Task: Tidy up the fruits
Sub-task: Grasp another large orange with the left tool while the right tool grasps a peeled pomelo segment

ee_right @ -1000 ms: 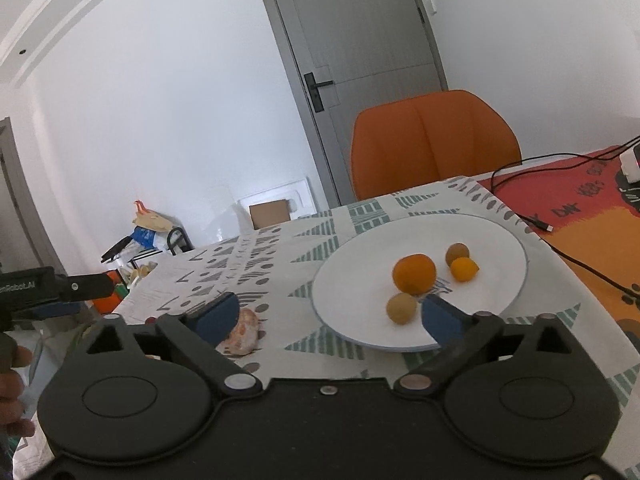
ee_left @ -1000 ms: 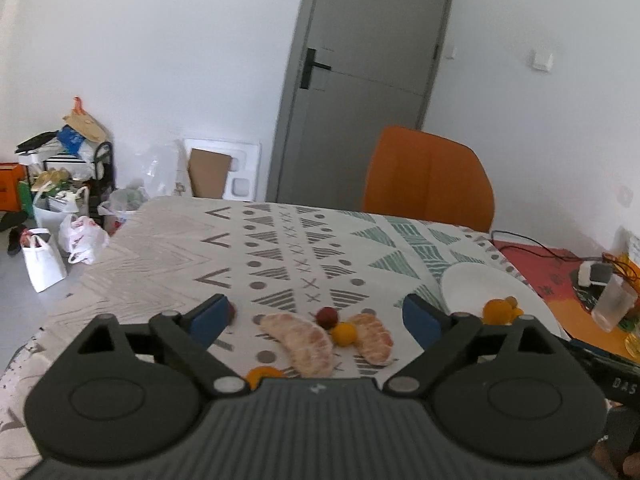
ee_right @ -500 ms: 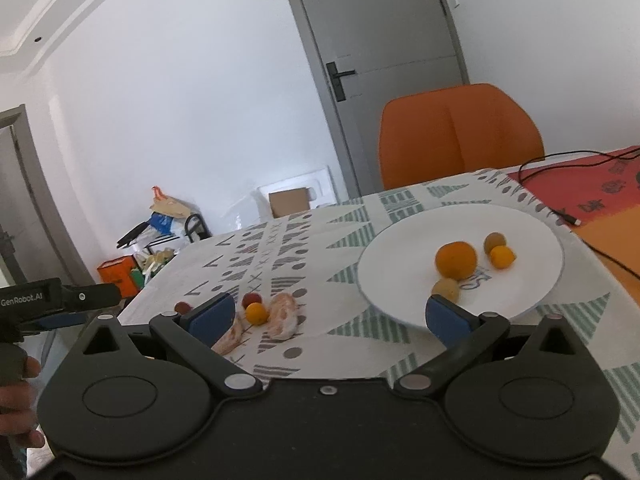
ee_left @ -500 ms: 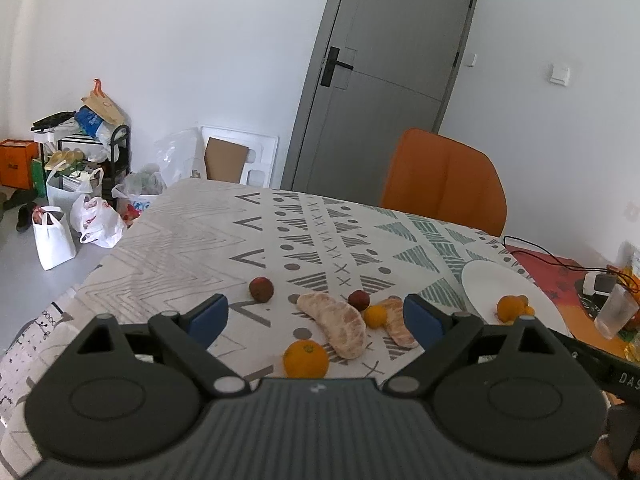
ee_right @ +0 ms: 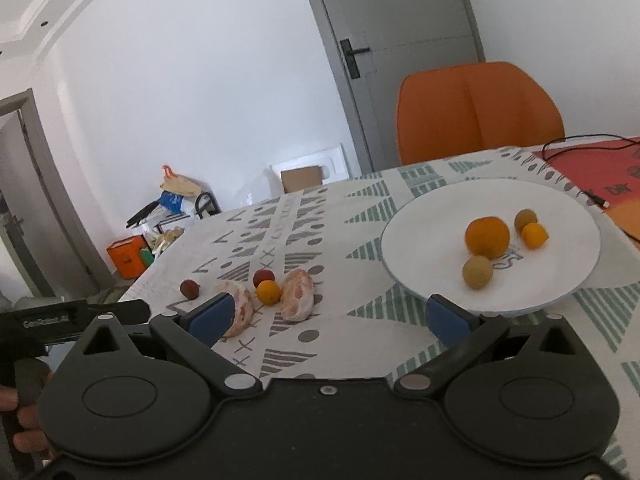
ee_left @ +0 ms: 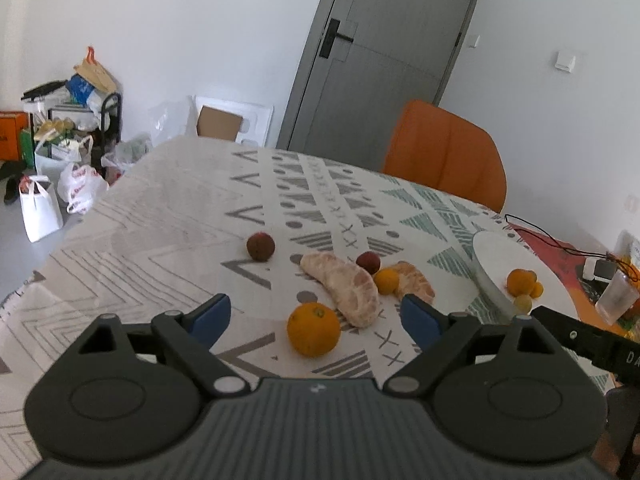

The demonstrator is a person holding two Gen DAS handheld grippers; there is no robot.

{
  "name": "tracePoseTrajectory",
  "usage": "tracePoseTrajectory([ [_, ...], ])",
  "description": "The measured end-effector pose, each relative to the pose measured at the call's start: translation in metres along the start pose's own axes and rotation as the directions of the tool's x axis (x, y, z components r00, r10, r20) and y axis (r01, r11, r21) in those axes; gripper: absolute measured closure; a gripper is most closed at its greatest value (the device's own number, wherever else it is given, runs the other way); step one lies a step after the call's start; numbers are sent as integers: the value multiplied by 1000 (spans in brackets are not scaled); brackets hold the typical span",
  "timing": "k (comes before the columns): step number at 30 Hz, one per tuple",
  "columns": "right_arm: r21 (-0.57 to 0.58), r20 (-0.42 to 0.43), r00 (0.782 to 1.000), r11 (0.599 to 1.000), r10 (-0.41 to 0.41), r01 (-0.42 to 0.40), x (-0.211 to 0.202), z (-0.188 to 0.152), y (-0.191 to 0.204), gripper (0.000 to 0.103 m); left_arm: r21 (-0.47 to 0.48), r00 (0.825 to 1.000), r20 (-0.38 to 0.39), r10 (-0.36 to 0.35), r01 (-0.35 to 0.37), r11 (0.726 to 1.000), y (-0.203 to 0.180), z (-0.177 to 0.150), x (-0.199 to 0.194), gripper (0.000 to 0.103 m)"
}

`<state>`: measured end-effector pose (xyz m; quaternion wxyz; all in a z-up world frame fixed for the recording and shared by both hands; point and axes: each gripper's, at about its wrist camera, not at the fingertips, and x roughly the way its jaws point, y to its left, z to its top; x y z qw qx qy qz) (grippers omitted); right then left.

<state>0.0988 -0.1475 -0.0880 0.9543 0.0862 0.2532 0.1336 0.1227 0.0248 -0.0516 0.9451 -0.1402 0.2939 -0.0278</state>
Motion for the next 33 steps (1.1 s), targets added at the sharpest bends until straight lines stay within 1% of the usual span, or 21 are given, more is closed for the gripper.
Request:
tracePoseTrajectory([
  [7,-5,-37,999,1000,-11,10,16,1,1,0,15,999,-40,-24,24,1000,0,-4,24,14],
  [10,-5,-50,999,1000,-18,18,23,2,1,0,8,997,-75,-25,26,1000,2,-5,35,20],
  [11,-7,-55,998,1000,-19,19,25,2,2,0,7,995,-90,-33,33,999,4,-7,39,30],
  [12,-9,-62,998,1000,-20,19,28,1,3,0,10,994,-103,-40,41,999,5,-8,42,53],
  [13,-12,-66,998,1000,-19,18,30,2,3,0,12,991,-124,-44,45,999,6,-9,46,64],
  [14,-16,-72,997,1000,-19,18,33,2,4,0,16,993,-114,-40,42,999,8,-9,46,67],
  [18,-34,-96,995,999,-13,9,47,2,10,0,-11,994,-103,-48,47,999,16,-5,46,68],
  [23,-70,-122,993,998,0,-9,66,4,21,1,-37,996,-86,-28,25,999,28,-1,43,68],
  [26,-105,-141,990,994,1,-16,76,6,28,8,-41,997,-79,-10,7,999,33,2,42,68],
  [31,-127,-183,983,991,14,-38,91,7,32,27,-58,998,-59,16,-20,998,41,5,40,68],
  [33,-141,-193,981,989,17,-45,97,8,35,29,-68,998,-56,24,-28,997,43,5,39,68],
])
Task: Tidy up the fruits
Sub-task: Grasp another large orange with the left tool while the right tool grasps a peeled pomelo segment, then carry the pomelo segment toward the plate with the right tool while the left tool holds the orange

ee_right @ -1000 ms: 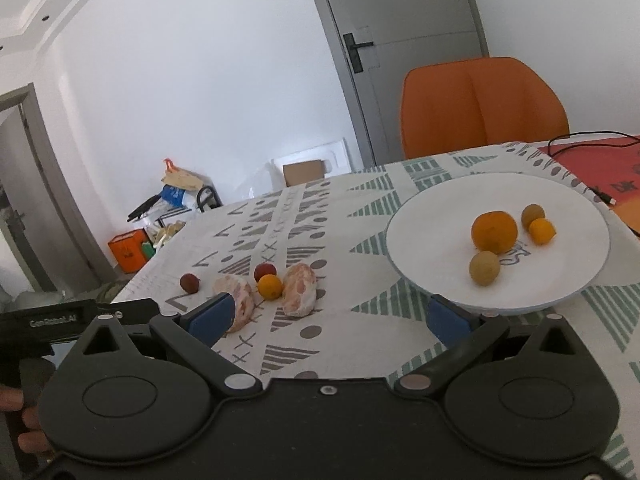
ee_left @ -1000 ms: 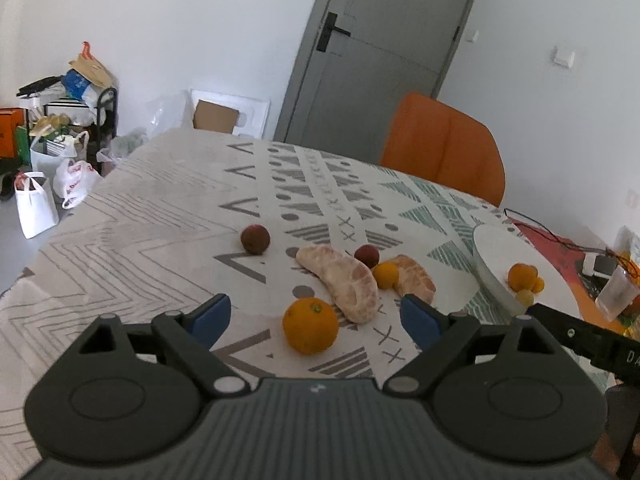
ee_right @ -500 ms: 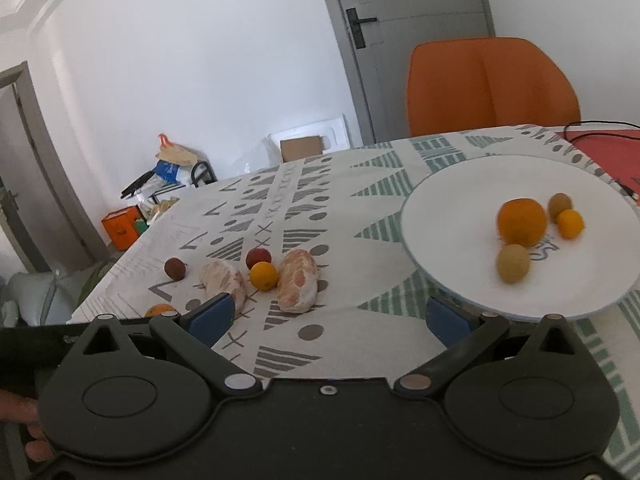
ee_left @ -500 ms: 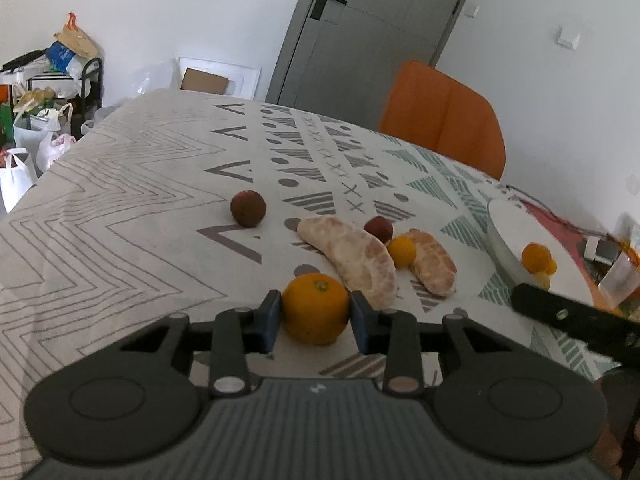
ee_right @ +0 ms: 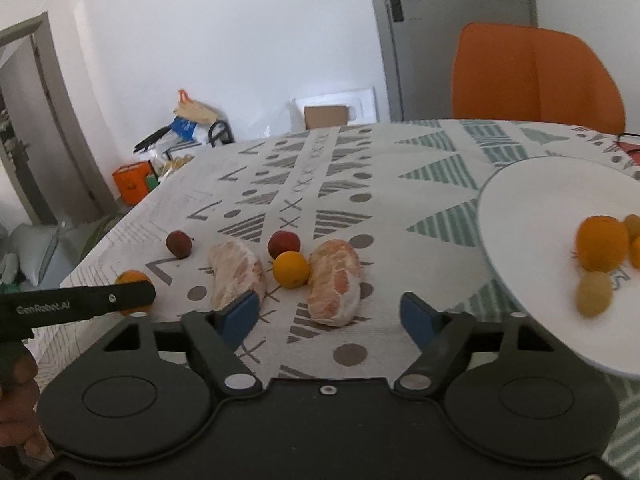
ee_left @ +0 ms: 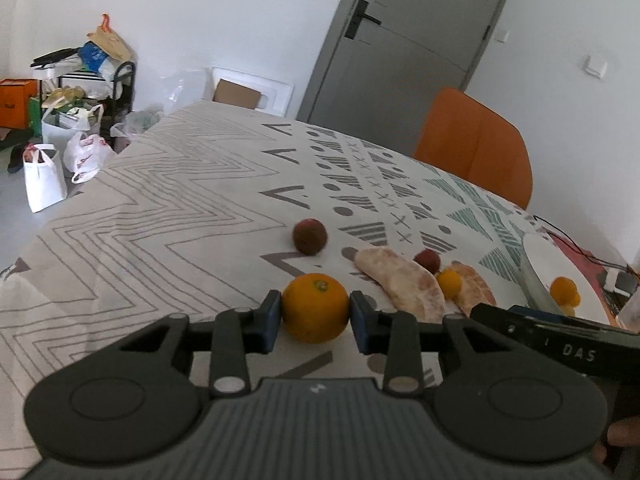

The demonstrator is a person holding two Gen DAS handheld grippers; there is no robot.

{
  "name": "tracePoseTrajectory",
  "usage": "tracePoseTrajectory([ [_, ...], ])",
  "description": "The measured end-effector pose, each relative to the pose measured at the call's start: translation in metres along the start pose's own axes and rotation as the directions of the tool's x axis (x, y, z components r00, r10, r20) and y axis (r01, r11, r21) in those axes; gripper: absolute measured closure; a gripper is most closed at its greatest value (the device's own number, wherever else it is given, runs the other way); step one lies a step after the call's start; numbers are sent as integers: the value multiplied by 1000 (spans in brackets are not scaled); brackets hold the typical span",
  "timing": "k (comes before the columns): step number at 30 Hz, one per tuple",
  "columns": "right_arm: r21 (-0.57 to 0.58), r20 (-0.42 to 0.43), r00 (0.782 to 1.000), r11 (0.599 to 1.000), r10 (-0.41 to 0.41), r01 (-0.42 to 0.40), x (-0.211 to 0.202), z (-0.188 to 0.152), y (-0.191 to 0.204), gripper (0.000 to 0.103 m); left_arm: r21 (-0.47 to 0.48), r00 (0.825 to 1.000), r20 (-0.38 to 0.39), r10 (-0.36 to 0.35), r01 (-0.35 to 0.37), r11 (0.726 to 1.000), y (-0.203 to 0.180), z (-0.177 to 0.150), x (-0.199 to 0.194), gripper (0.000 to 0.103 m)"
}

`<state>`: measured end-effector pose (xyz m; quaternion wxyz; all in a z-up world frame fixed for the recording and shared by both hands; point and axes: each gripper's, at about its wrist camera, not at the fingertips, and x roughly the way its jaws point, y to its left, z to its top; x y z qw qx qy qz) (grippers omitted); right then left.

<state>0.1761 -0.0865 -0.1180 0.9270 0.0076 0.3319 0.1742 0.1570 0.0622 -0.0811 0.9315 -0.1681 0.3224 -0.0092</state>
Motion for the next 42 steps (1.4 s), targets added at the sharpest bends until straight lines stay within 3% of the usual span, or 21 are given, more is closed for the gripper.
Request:
tracePoseTrajectory([
  [8,-35,-16,1000,999,-13,13,20,9,5,38,-37,1000,16,19,-18,999,10,2,-1,68],
  [15,-51,-24,1000,999,-15,14,18,10,5,72,-53,1000,23,20,-19,998,12,1,-2,68],
  [18,-11,-34,999,1000,5,-5,12,11,-1,77,-51,1000,26,17,-16,999,9,1,-4,68],
  [25,19,-13,1000,999,27,-27,-7,7,-8,83,-36,999,48,13,-11,999,-1,2,-12,68],
  [42,61,93,996,998,4,-10,-67,-4,-24,85,7,996,78,-31,31,999,-29,-2,-41,68],
])
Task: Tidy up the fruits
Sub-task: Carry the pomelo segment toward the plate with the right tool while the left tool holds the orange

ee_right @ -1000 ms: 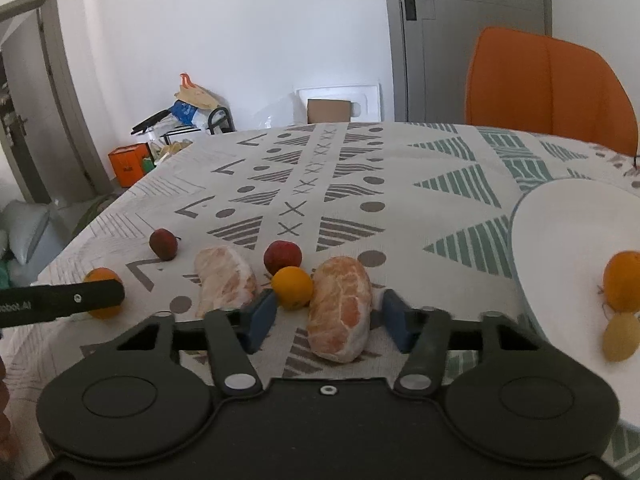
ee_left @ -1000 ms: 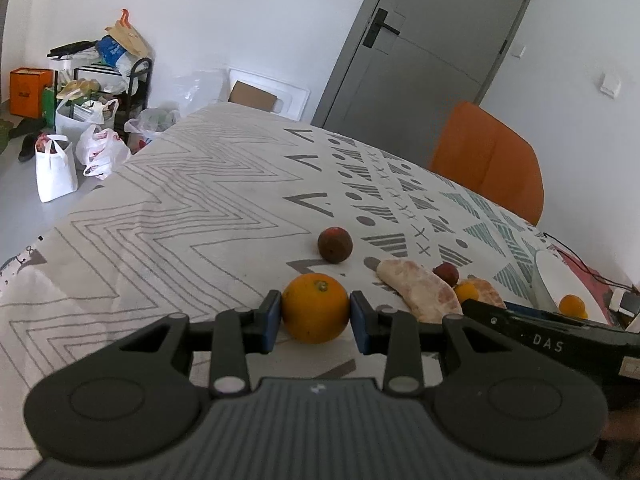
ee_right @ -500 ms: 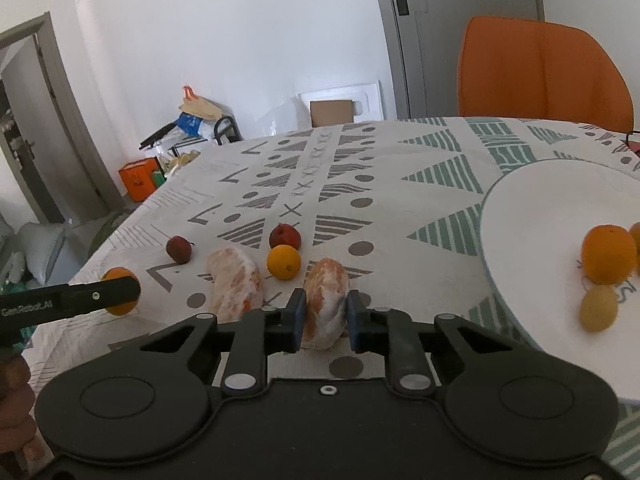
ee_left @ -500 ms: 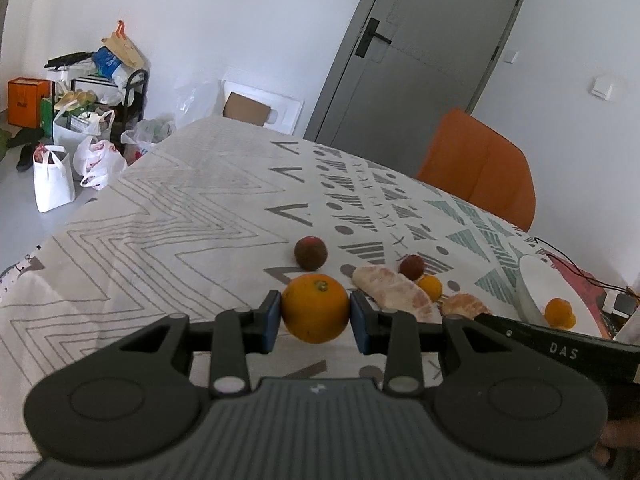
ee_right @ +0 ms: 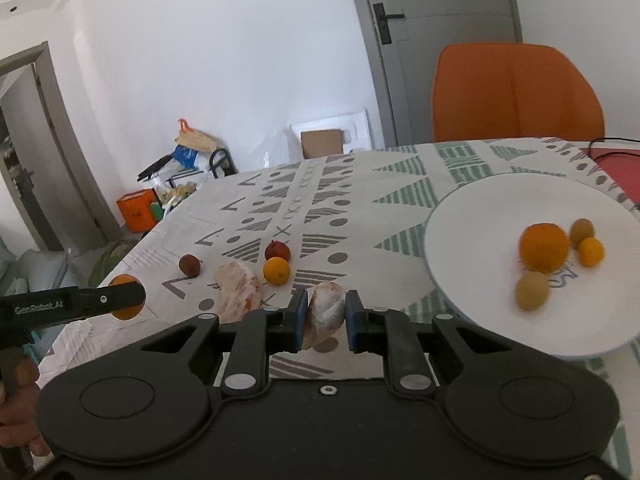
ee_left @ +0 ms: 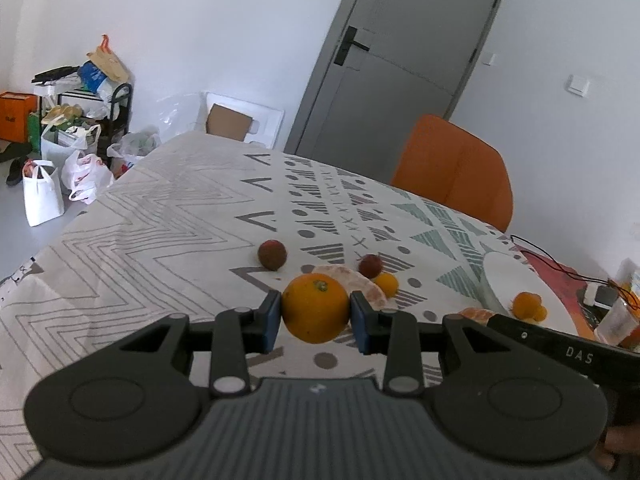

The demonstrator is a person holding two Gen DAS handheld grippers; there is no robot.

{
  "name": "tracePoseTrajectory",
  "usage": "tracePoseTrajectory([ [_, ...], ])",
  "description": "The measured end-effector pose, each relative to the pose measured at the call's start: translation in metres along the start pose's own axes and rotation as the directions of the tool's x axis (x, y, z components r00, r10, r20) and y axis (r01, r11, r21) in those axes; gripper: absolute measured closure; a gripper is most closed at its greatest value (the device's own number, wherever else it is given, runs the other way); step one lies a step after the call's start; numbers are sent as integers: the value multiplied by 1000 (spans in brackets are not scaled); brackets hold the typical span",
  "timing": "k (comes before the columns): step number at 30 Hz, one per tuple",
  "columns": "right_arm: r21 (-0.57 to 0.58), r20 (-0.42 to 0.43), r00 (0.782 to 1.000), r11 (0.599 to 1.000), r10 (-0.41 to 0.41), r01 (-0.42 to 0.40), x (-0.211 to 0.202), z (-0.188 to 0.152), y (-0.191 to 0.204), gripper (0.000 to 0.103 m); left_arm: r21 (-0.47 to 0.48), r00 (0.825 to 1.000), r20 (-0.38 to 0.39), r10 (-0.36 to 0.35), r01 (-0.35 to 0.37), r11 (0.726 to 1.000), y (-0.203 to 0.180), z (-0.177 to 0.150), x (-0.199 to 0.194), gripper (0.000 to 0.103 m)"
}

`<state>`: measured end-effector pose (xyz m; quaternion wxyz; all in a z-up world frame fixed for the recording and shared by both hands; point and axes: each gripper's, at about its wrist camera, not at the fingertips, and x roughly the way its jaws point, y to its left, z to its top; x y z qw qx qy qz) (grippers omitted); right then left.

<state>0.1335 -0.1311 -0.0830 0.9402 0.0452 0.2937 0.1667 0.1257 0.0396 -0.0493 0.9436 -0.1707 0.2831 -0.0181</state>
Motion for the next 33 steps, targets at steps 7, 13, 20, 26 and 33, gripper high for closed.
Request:
tracePoseTrajectory([
  [7,23,61,998,1000,-12,10,-23,5,-12,85,34,1000,-8,-30,30,999,-22,0,3,68],
  [13,57,111,993,998,-32,26,-40,9,-30,85,73,999,-4,-52,53,996,-42,3,4,68],
  [20,106,143,987,993,-74,59,-55,6,-57,85,115,997,-23,-73,75,990,-66,2,14,68],
  [26,141,155,980,984,-126,104,-62,2,-81,85,160,994,-40,-103,108,981,-87,3,25,68],
  [33,189,164,968,970,-188,156,-70,-4,-110,85,210,989,-69,-129,141,968,-112,2,40,68],
])
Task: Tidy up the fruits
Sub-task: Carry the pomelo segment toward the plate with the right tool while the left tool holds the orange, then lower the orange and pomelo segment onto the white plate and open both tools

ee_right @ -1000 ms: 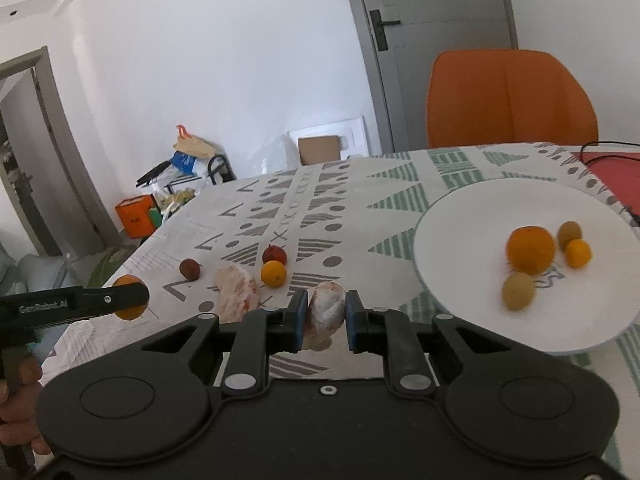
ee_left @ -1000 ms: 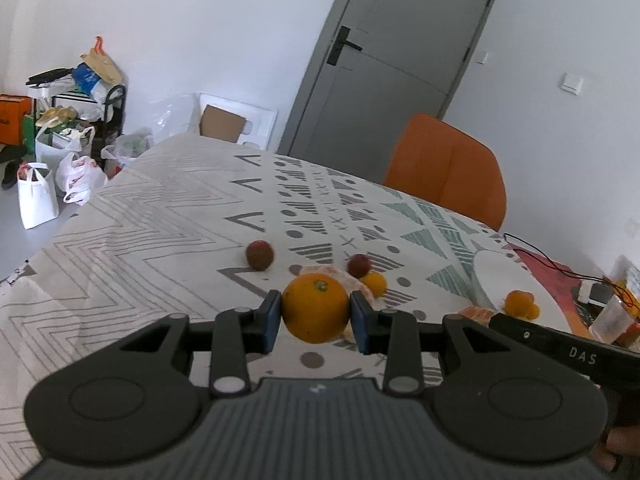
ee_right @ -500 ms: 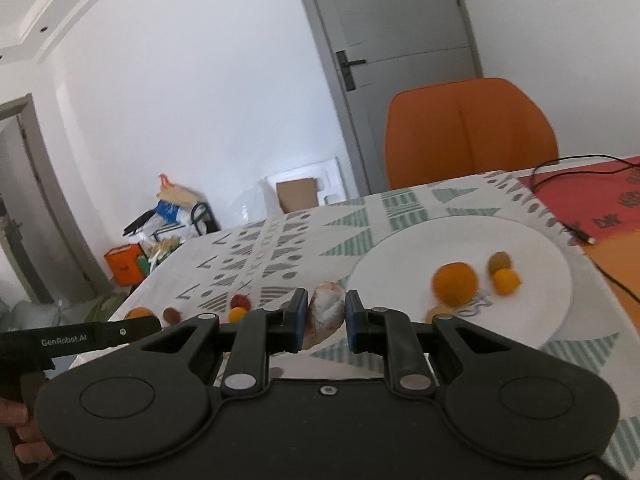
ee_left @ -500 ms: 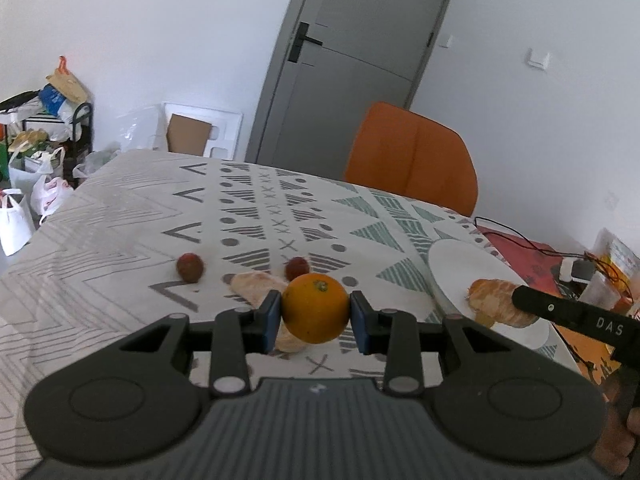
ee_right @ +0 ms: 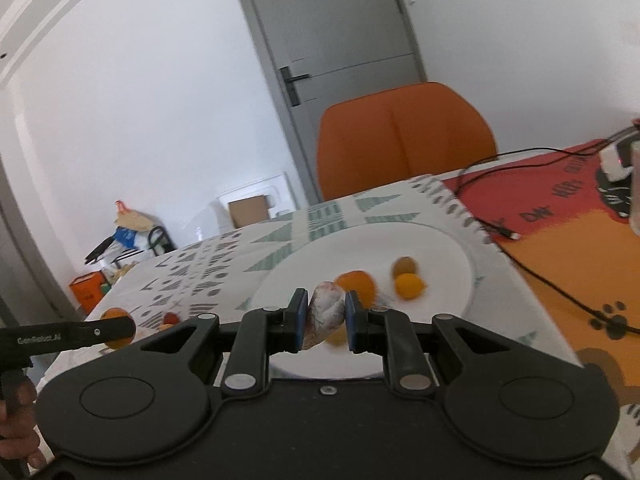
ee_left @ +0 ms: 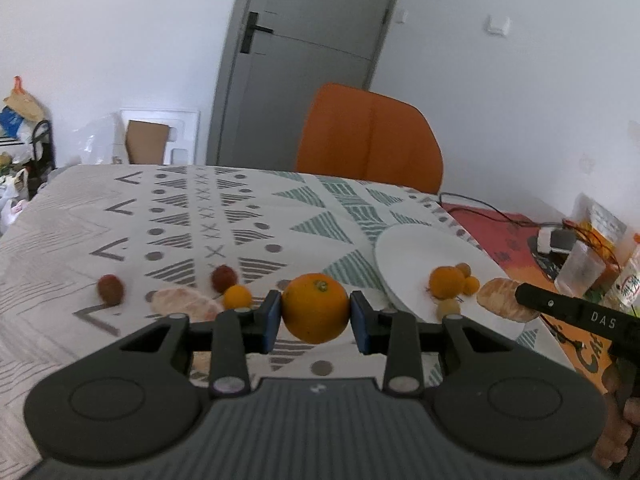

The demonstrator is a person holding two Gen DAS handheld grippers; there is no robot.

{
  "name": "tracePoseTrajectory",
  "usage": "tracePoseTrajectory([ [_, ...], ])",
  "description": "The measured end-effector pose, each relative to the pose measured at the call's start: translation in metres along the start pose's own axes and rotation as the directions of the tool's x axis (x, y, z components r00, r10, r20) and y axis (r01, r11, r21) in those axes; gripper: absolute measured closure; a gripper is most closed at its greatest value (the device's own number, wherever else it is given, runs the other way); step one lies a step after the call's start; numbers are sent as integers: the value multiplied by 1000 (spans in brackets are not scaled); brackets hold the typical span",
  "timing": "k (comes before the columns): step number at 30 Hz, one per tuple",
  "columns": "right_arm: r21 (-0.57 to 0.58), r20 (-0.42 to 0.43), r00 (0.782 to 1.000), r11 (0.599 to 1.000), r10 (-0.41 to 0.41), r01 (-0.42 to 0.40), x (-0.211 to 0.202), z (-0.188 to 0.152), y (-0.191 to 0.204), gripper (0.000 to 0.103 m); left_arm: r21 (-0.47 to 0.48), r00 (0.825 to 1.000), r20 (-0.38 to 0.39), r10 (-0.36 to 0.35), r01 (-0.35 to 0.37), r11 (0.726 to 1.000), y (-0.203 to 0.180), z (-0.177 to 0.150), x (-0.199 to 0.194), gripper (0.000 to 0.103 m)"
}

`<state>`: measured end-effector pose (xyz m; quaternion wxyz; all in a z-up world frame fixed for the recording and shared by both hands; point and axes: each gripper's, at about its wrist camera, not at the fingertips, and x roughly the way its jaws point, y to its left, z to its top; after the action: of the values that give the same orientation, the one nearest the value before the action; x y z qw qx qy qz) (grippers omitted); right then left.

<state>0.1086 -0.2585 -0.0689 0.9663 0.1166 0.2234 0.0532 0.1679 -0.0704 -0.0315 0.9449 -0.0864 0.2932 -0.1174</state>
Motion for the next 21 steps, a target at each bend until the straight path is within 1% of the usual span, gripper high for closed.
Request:
tracePoseTrajectory([
  [6,43,-1,1000,999,-26,26,1,-4,-25,85,34,999,-13,-32,32,999,-28,3,20,68],
  [10,37,4,999,998,-53,52,1,-5,-35,72,62,998,-28,-53,55,997,-42,4,29,68],
  [11,34,6,999,998,-50,50,0,-5,-36,70,70,998,-34,-55,57,996,-46,5,32,68],
  [13,37,13,999,998,-49,48,-3,-5,-39,63,81,997,-42,-60,63,995,-50,7,37,68],
  [15,40,18,998,998,-54,53,-3,-5,-43,60,91,997,-49,-63,67,994,-56,9,43,68],
  [21,67,13,998,996,-63,62,-3,-5,-52,57,122,995,-63,-79,86,989,-72,12,56,68],
])
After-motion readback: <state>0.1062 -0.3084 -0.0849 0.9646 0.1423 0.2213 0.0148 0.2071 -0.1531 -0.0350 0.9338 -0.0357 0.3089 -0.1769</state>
